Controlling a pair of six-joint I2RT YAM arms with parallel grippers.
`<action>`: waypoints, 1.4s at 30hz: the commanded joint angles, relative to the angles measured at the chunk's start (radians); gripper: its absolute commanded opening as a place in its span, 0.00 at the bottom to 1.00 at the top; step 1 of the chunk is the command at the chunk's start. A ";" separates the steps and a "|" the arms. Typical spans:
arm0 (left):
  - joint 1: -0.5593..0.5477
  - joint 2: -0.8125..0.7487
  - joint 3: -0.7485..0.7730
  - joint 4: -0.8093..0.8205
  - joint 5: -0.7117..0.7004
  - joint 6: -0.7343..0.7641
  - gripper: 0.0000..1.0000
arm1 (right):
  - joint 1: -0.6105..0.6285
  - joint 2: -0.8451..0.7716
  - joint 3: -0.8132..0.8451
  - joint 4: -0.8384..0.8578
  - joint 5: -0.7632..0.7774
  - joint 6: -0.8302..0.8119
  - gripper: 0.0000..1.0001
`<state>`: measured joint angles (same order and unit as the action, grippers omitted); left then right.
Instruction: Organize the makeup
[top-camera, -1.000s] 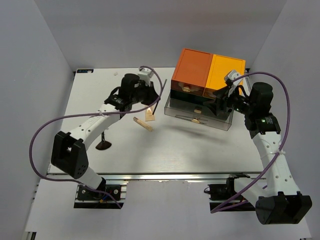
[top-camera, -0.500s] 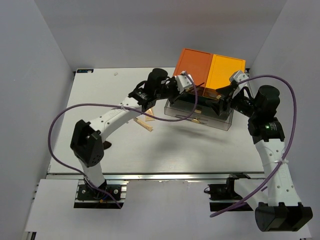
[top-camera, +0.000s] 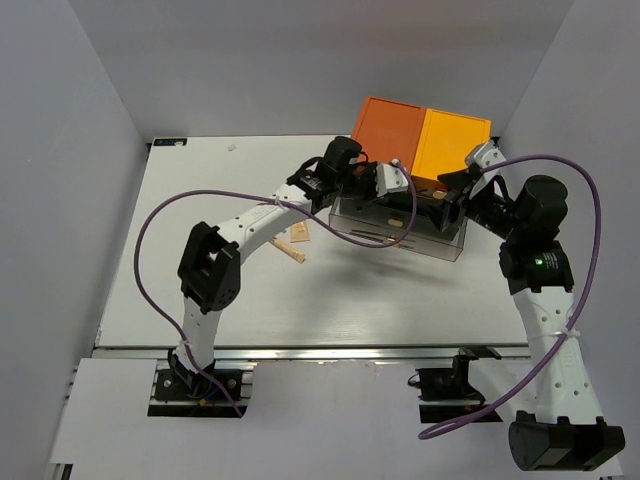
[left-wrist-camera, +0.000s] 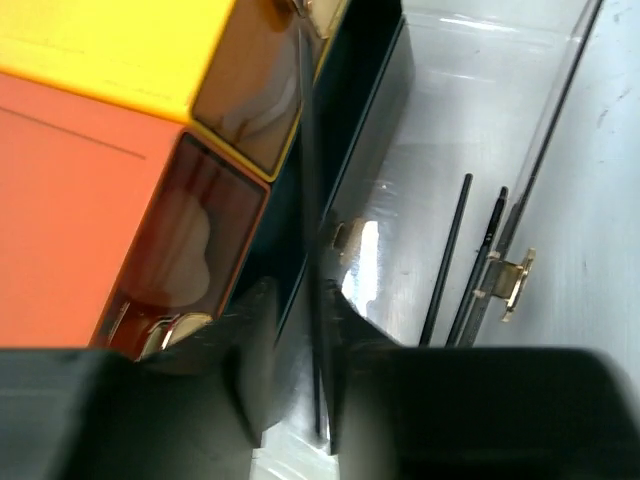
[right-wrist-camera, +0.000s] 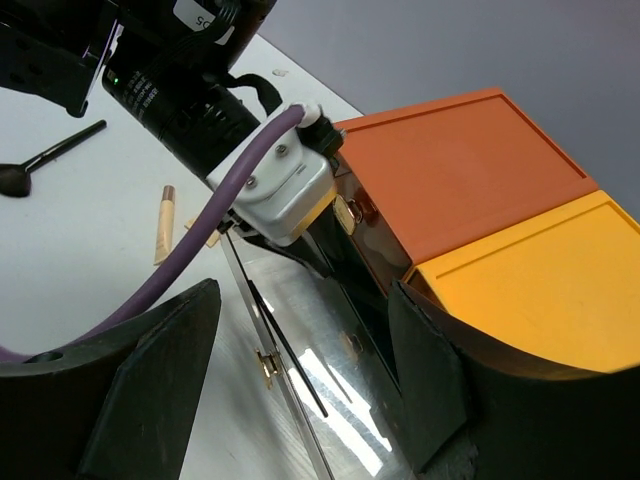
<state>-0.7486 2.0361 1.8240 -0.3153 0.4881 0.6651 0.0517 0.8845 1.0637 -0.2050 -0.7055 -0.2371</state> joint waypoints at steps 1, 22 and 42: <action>-0.005 -0.068 -0.008 -0.024 0.060 0.027 0.37 | -0.007 -0.004 -0.008 0.052 0.008 0.010 0.73; 0.570 -0.552 -0.447 0.142 -0.073 -1.286 0.51 | -0.009 0.016 -0.042 0.049 -0.028 0.007 0.73; 0.851 -0.527 -0.792 -0.381 -0.659 -0.874 0.78 | -0.006 0.122 -0.018 -0.077 -0.097 -0.024 0.72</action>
<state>0.1024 1.4654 1.0538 -0.7200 -0.1631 -0.3225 0.0460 1.0138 1.0210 -0.2817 -0.7609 -0.2508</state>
